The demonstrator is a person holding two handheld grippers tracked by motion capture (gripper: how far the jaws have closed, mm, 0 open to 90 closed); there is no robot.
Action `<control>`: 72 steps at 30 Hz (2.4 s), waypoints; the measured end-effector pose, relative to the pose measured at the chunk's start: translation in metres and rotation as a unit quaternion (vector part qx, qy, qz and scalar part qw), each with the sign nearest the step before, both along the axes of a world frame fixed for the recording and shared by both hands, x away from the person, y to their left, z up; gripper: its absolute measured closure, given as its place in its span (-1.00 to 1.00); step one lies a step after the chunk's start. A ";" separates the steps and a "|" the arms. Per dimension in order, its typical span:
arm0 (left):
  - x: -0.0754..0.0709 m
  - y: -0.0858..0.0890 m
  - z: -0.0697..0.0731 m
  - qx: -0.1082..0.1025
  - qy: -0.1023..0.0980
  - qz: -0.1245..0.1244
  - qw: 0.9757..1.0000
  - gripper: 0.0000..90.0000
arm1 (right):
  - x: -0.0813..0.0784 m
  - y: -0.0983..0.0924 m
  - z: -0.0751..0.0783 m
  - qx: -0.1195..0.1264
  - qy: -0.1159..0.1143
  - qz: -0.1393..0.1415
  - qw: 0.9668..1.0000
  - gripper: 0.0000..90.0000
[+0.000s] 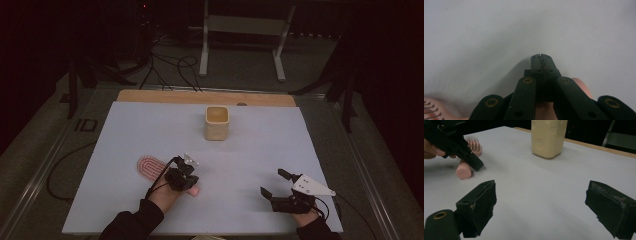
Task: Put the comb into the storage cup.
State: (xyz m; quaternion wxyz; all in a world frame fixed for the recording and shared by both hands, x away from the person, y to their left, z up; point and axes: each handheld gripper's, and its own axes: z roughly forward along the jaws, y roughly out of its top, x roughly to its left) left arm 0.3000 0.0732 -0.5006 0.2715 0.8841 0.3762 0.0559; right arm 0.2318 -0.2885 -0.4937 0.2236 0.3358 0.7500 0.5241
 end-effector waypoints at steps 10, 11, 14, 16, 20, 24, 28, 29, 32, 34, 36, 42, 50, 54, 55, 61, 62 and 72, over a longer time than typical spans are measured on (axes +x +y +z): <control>-0.015 0.010 -0.001 0.006 0.000 -0.003 1.000 1.00 | 0.000 0.000 0.000 0.000 -0.001 0.000 1.000 -0.79; -0.016 0.011 -0.001 0.007 0.002 -0.002 1.000 1.00 | 0.000 0.000 0.000 0.001 0.000 0.000 1.000 -0.79; -0.019 0.017 0.000 0.009 0.005 -0.004 1.000 1.00 | 0.000 0.000 0.000 0.000 0.001 0.000 1.000 -0.79; -0.021 0.019 -0.001 0.011 0.005 -0.002 1.000 1.00 | 0.000 0.000 0.000 0.000 -0.001 -0.001 1.000 -0.79; -0.025 0.026 0.000 0.010 0.006 0.001 1.000 1.00 | 0.000 0.000 0.000 0.000 0.001 -0.001 1.000 -0.79; -0.029 0.032 0.000 0.016 0.004 0.004 1.000 1.00 | 0.000 0.000 0.000 0.002 0.002 -0.002 1.000 -0.79; -0.033 0.039 0.001 0.023 0.000 0.007 1.000 1.00 | 0.000 0.001 0.000 0.001 0.001 -0.001 1.000 -0.79; -0.034 0.041 0.000 0.022 0.001 0.008 1.000 1.00 | 0.000 0.001 0.000 0.001 0.001 -0.001 1.000 -0.79; -0.036 0.046 0.001 0.023 0.003 0.011 1.000 1.00 | 0.000 0.001 0.000 0.000 0.000 0.000 1.000 -0.79; -0.037 0.049 0.001 0.026 0.003 0.010 1.000 1.00 | 0.000 0.001 0.000 0.000 0.001 0.000 1.000 -0.79; -0.039 0.052 0.001 0.028 0.004 0.009 1.000 1.00 | 0.000 0.001 0.000 0.000 0.001 0.001 1.000 -0.79; -0.044 0.063 0.003 0.040 0.006 0.010 0.999 1.00 | 0.000 0.001 0.000 0.000 0.002 0.000 1.000 -0.79; -0.047 0.085 0.007 0.060 0.019 0.014 0.998 1.00 | 0.000 0.001 0.000 -0.001 0.000 0.000 1.000 -0.79; -0.048 0.097 0.008 0.070 0.026 0.017 0.997 1.00 | 0.000 0.002 0.000 -0.002 0.000 0.000 1.000 -0.79; -0.049 0.099 0.009 0.072 0.028 0.018 0.997 1.00 | 0.000 0.002 0.000 -0.003 0.000 0.000 1.000 -0.79; -0.050 0.111 0.009 0.085 0.035 0.024 0.995 1.00 | 0.000 0.002 0.000 -0.003 0.001 0.000 1.000 -0.79; -0.050 0.113 0.009 0.089 0.035 0.025 0.995 1.00 | 0.000 0.002 -0.001 -0.002 0.002 0.000 1.000 -0.79; -0.051 0.129 0.011 0.110 0.038 0.035 0.993 1.00 | 0.000 0.002 0.000 -0.003 0.001 0.000 1.000 -0.79</control>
